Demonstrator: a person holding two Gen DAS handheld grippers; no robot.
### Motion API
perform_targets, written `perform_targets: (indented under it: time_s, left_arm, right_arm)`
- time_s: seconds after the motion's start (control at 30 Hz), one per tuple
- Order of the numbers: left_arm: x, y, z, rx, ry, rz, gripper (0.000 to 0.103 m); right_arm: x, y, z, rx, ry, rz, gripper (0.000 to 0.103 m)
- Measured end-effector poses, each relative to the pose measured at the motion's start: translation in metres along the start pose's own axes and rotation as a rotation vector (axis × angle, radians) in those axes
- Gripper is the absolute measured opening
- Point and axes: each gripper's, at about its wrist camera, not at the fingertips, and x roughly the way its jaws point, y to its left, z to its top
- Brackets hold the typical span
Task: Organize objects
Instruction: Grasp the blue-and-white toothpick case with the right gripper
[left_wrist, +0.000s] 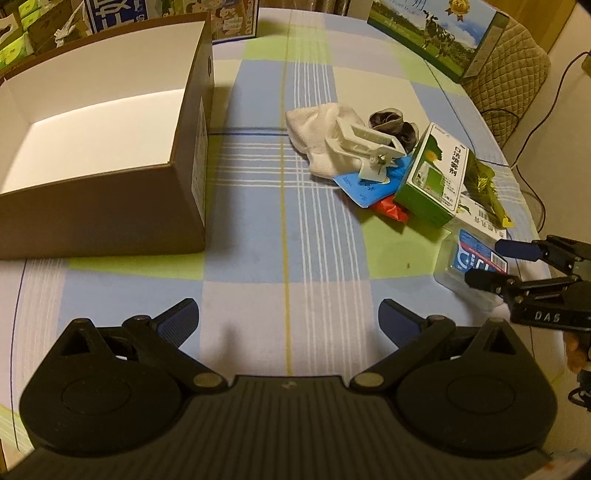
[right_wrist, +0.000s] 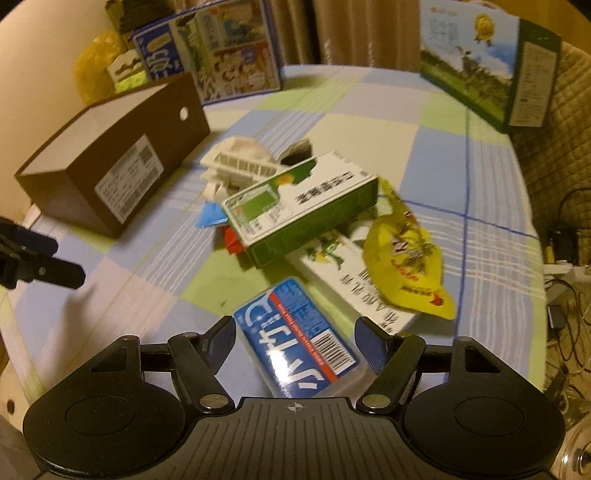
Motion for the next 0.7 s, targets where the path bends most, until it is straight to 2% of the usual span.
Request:
perform_targets:
  time_s: [0.2,0.47,0.57,0.63,0.7]
  left_arm:
    - [0.005,-0.001,0.0,-0.01,0.012,0.004,0.102]
    - [0.006,-0.004,0.0,0.003,0.008,0.001,0.102]
    - [0.006,-0.007,0.001,0.011,0.005,-0.001,0.102]
    - [0.006,-0.008,0.001,0.017,0.005,-0.005,0.102]
    - [0.008,-0.01,0.002,0.023,0.006,-0.004,0.102]
  right_arm:
    - [0.002,0.02,-0.011,-0.075,0.036,0.023,0.069]
    - [0.016,0.033,-0.002,-0.075,0.045,-0.034,0.067]
    - [0.024,0.035,-0.001,-0.059,0.056,-0.055,0.063]
    - [0.027,0.035,-0.003,-0.052,0.061,-0.064,0.057]
    - [0.027,0.035,-0.005,-0.052,0.057,-0.07,0.056]
